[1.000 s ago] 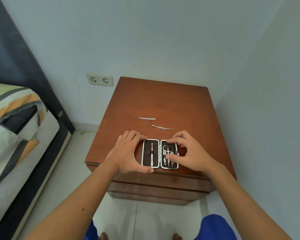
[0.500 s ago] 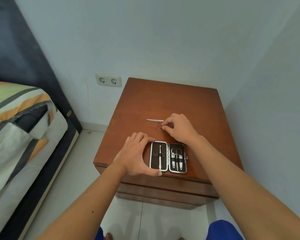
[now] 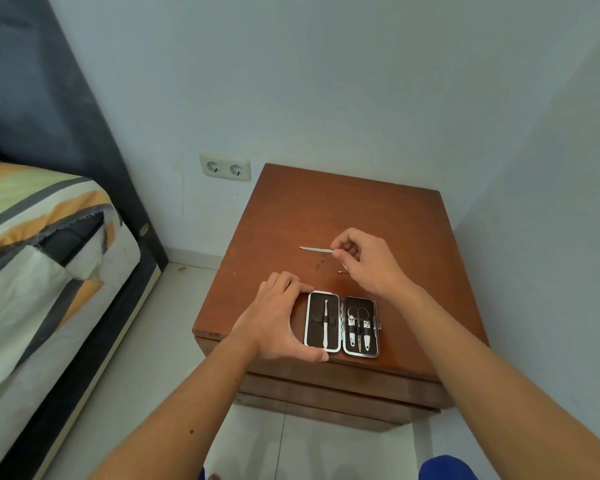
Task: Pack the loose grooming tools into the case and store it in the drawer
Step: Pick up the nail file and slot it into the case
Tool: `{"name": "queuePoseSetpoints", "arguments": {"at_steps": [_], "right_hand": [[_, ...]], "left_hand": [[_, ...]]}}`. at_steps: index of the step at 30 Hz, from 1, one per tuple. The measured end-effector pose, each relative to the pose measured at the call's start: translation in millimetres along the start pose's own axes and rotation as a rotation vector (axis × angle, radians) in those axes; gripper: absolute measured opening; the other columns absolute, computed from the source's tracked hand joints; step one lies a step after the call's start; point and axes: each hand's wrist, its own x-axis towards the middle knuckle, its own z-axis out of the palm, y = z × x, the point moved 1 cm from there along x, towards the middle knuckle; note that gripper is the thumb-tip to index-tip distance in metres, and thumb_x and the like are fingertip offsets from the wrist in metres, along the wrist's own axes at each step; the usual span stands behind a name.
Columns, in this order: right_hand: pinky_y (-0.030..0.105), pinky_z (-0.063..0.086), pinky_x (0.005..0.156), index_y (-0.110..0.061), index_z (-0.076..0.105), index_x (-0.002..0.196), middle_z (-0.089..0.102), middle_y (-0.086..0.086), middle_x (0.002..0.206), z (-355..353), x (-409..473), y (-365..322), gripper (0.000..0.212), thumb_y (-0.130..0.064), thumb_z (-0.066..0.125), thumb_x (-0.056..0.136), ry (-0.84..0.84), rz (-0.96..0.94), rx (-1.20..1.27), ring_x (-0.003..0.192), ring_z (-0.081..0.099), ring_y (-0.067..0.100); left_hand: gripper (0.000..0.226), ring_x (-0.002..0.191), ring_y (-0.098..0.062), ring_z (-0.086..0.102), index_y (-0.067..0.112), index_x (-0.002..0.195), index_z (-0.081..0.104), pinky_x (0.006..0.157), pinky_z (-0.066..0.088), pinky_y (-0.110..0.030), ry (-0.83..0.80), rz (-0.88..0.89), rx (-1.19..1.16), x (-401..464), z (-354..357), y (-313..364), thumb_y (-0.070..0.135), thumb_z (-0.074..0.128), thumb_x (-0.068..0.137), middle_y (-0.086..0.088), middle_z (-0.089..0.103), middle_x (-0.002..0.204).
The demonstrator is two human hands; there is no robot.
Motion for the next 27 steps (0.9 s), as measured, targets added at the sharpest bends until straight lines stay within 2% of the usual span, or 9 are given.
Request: {"name": "queuePoseSetpoints", "arguments": {"at_steps": [2,4,7,12,15,17,24,27], "right_hand": [[0.017,0.053,0.071,-0.020,0.074,0.104,0.070,-0.004,0.088,0,-8,-3,0.014,-0.010,0.072,0.096,-0.026,0.027,0.144,0.071,0.061,0.001],[0.027,0.061,0.072,-0.020,0.076,0.105,0.074,0.000,0.088,5,-16,-2,0.016,-0.008,0.074,0.094,-0.078,0.059,0.255,0.071,0.069,0.010],[0.031,0.062,0.074,-0.016,0.075,0.101,0.077,0.002,0.081,15,-28,1,0.012,-0.007,0.076,0.093,-0.116,0.118,0.365,0.068,0.072,0.016],[0.034,0.061,0.080,-0.019,0.074,0.094,0.079,0.003,0.083,31,-33,8,0.014,-0.010,0.082,0.088,-0.074,0.165,0.336,0.074,0.072,0.011],[0.037,0.062,0.086,-0.023,0.075,0.093,0.079,0.003,0.086,33,-32,13,0.014,-0.014,0.084,0.087,-0.043,0.182,0.299,0.081,0.075,0.018],[0.036,0.061,0.086,-0.023,0.075,0.092,0.079,0.002,0.086,35,-31,14,0.014,-0.015,0.085,0.086,-0.046,0.186,0.279,0.084,0.075,0.022],[0.016,0.050,0.074,-0.023,0.079,0.095,0.075,-0.007,0.083,39,-33,9,0.012,-0.017,0.085,0.086,-0.076,0.145,0.213,0.071,0.061,-0.002],[0.015,0.046,0.074,-0.027,0.080,0.102,0.073,-0.010,0.089,39,-39,6,0.017,-0.023,0.084,0.087,-0.084,0.084,0.098,0.075,0.060,0.000]], "left_hand": [[0.112,0.113,-0.009,0.037,0.031,0.140,0.051,0.105,0.043,-0.034,0.008,-0.003,-0.008,-1,0,0,0.092,0.078,0.050,0.017,0.038,0.121],[0.113,0.110,-0.008,0.038,0.029,0.138,0.052,0.104,0.041,-0.033,0.018,0.003,-0.003,-1,0,0,0.091,0.079,0.048,0.018,0.038,0.118],[0.114,0.108,-0.006,0.038,0.028,0.137,0.053,0.103,0.040,-0.032,0.014,0.001,0.002,-1,1,0,0.093,0.078,0.048,0.019,0.038,0.114],[0.114,0.110,-0.006,0.040,0.028,0.137,0.053,0.104,0.039,-0.032,0.007,-0.010,-0.004,-1,1,-1,0.094,0.077,0.047,0.019,0.040,0.116],[0.113,0.109,-0.006,0.040,0.027,0.136,0.053,0.103,0.039,-0.032,0.006,-0.009,-0.010,-1,1,-1,0.093,0.077,0.048,0.019,0.040,0.116],[0.112,0.108,-0.007,0.040,0.028,0.135,0.053,0.102,0.039,-0.031,0.004,-0.008,-0.011,-1,1,-1,0.093,0.077,0.048,0.019,0.040,0.115],[0.110,0.107,-0.007,0.041,0.028,0.133,0.054,0.101,0.039,-0.032,0.013,-0.004,0.007,1,2,-2,0.094,0.076,0.048,0.018,0.040,0.113],[0.109,0.107,-0.007,0.041,0.028,0.132,0.054,0.100,0.039,-0.032,0.012,-0.002,0.003,1,2,-2,0.094,0.076,0.048,0.018,0.040,0.113]]}}
